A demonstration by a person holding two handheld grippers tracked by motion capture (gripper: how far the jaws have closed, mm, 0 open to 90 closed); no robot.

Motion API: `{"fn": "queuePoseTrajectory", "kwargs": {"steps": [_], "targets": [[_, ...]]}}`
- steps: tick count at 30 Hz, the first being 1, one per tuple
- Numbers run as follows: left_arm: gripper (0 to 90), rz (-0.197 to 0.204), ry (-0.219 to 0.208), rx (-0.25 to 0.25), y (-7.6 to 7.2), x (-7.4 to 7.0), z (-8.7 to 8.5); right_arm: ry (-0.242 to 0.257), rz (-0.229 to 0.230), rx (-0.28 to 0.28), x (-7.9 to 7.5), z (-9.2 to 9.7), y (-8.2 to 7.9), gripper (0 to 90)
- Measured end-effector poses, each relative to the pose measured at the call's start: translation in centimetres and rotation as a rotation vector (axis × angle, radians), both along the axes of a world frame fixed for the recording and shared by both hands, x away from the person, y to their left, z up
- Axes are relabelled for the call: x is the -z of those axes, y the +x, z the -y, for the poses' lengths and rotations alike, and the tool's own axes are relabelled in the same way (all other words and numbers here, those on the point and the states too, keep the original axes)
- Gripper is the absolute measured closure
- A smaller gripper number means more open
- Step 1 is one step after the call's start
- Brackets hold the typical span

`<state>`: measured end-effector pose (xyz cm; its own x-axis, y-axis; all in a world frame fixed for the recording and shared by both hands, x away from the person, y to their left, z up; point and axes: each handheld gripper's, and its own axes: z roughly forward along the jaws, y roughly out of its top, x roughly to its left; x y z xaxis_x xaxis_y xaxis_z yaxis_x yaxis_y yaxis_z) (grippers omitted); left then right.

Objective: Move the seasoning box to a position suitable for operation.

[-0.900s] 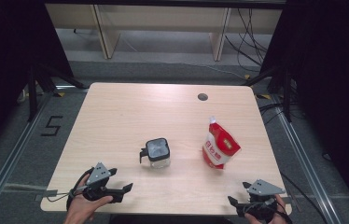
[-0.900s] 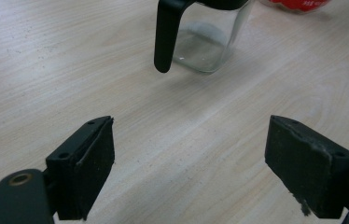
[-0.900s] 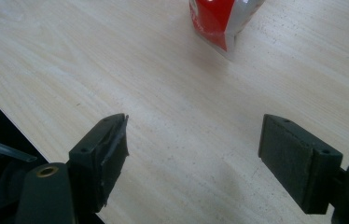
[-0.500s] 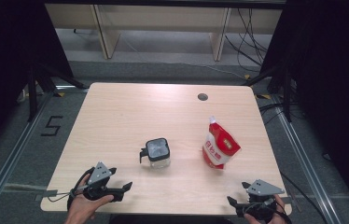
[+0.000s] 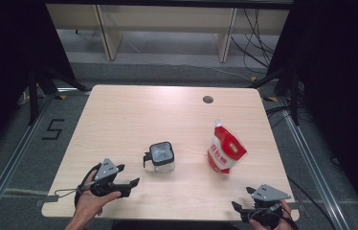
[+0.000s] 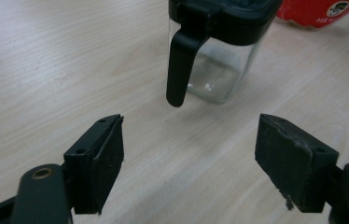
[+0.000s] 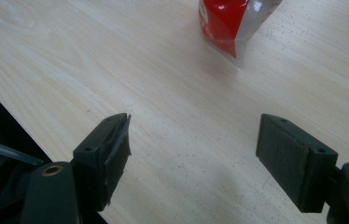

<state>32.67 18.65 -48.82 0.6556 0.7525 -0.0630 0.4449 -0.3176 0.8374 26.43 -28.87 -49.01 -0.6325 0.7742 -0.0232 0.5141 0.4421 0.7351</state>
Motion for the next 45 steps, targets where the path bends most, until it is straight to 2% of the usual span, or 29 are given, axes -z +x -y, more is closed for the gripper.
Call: {"fn": "queuePoseTrajectory", "kwargs": {"steps": [3, 4, 6, 7, 8, 9, 10, 12, 13, 14, 17, 18, 19, 20, 21, 23, 28, 29, 30, 31, 32, 33, 34, 35, 38, 39, 40, 43, 45], "targets": [[24.6, 0.002, 0.009, 0.014, 0.8, -0.1, 0.6, 0.003, -0.005, 0.001, 0.0, 0.0, 0.0, 26.6], [25.3, 0.007, -0.007, 0.014, 1.1, 0.0, 1.0, 0.002, -0.003, 0.001, 0.0, 0.0, 0.0, 26.6], [26.3, 0.017, 0.009, 0.023, 1.5, -0.1, 1.3, 0.008, -0.009, 0.004, -0.1, 0.0, 0.0, 26.6], [26.7, 0.026, 0.003, 0.030, 1.7, -0.1, 1.4, 0.018, -0.005, -0.021, 0.1, 0.0, 0.2, 26.6], [27.6, 0.043, 0.025, 0.043, 2.0, -0.2, 1.4, 0.017, -0.021, -0.033, 0.0, 0.1, 0.2, 26.6], [29.2, 0.035, 0.022, 0.043, 2.1, -0.1, 1.4, 0.010, -0.002, -0.001, 0.1, 0.0, 0.0, 26.6], [30.3, 0.051, 0.014, 0.049, 2.4, -0.1, 1.6, 0.004, 0.004, 0.002, 0.1, 0.0, 0.0, 26.6], [32.0, 0.048, 0.024, 0.053, 2.7, 0.1, 1.8, 0.001, -0.001, 0.003, 0.0, 0.0, 0.0, 26.6], [33.0, 0.051, 0.051, 0.071, 2.9, 0.0, 1.7, 0.008, -0.012, 0.010, 0.0, -0.1, 0.0, 26.6], [33.9, 0.047, 0.035, 0.060, 3.1, 0.2, 2.0, 0.008, -0.012, 0.010, 0.1, -0.1, 0.0, 26.6], [39.5, 0.037, 0.031, 0.064, 3.6, 0.4, 2.5, 0.011, -0.020, 0.015, 0.0, -0.2, -0.1, 26.6], [40.6, 0.047, 0.048, 0.073, 3.9, 0.4, 2.6, 0.003, -0.015, 0.007, 0.0, -0.1, 0.0, 26.6], [42.7, 0.039, 0.030, 0.067, 4.0, 0.6, 2.8, -0.003, -0.008, 0.008, 0.0, 0.0, 0.1, 26.6], [45.2, 0.048, 0.041, 0.071, 4.2, 0.6, 2.8, 0.007, -0.024, 0.023, 0.0, -0.1, -0.1, 26.6], [49.2, 0.051, 0.041, 0.081, 4.4, 0.6, 2.8, -0.004, 0.000, 0.006, 0.0, 0.1, 0.2, 26.6], [55.4, 0.050, 0.031, 0.078, 4.5, 0.6, 2.9, 0.000, -0.001, 0.006, 0.0, 0.1, 0.2, 26.6], [65.9, 0.072, 0.044, 0.094, 5.0, 0.6, 3.2, 0.000, -0.007, 0.008, 0.0, 0.0, 0.1, 26.6], [67.0, 0.061, 0.038, 0.086, 4.9, 0.6, 3.3, 0.006, -0.011, 0.007, 0.1, 0.0, 0.2, 26.6], [68.1, 0.078, 0.054, 0.109, 5.1, 0.6, 3.3, 0.012, -0.013, 0.006, 0.1, 0.0, 0.2, 26.6], [69.1, 0.082, 0.066, 0.107, 5.1, 0.6, 3.3, 0.001, -0.004, 0.002, 0.0, 0.1, 0.2, 26.6], [69.9, 0.069, 0.051, 0.102, 5.2, 0.8, 3.5, 0.001, -0.002, 0.002, 0.0, 0.1, 0.2, 26.5], [70.3, 0.072, 0.077, 0.110, 5.3, 0.7, 3.5, -0.007, -0.001, 0.000, 0.0, 0.1, 0.2, 26.5], [70.6, 0.074, 0.071, 0.100, 5.3, 0.7, 3.6, 0.003, -0.020, 0.018, 0.0, 0.0, 0.1, 26.6], [70.8, 0.082, 0.075, 0.096, 5.4, 0.7, 3.6, -0.002, 0.004, -0.011, 0.1, 0.1, 0.3, 26.6], [71.6, 0.095, 0.082, 0.096, 5.6, 0.7, 3.6, 0.009, -0.008, 0.007, 0.0, -0.1, 0.1, 26.6], [71.7, 0.097, 0.083, 0.101, 5.7, 0.7, 3.6, -0.003, 0.004, -0.010, 0.0, 0.0, 0.2, 26.6], [71.7, 0.102, 0.108, 0.122, 5.8, 0.6, 3.4, -0.002, 0.004, -0.009, 0.0, 0.0, 0.2, 26.6], [72.1, 0.107, 0.063, 0.106, 5.7, 0.8, 3.7, -0.001, 0.007, -0.006, 0.0, 0.0, 0.2, 26.6], [72.3, 0.102, 0.073, 0.126, 5.6, 0.7, 3.7, 0.002, 0.001, -0.005, 0.0, 0.0, 0.2, 26.6]]}}
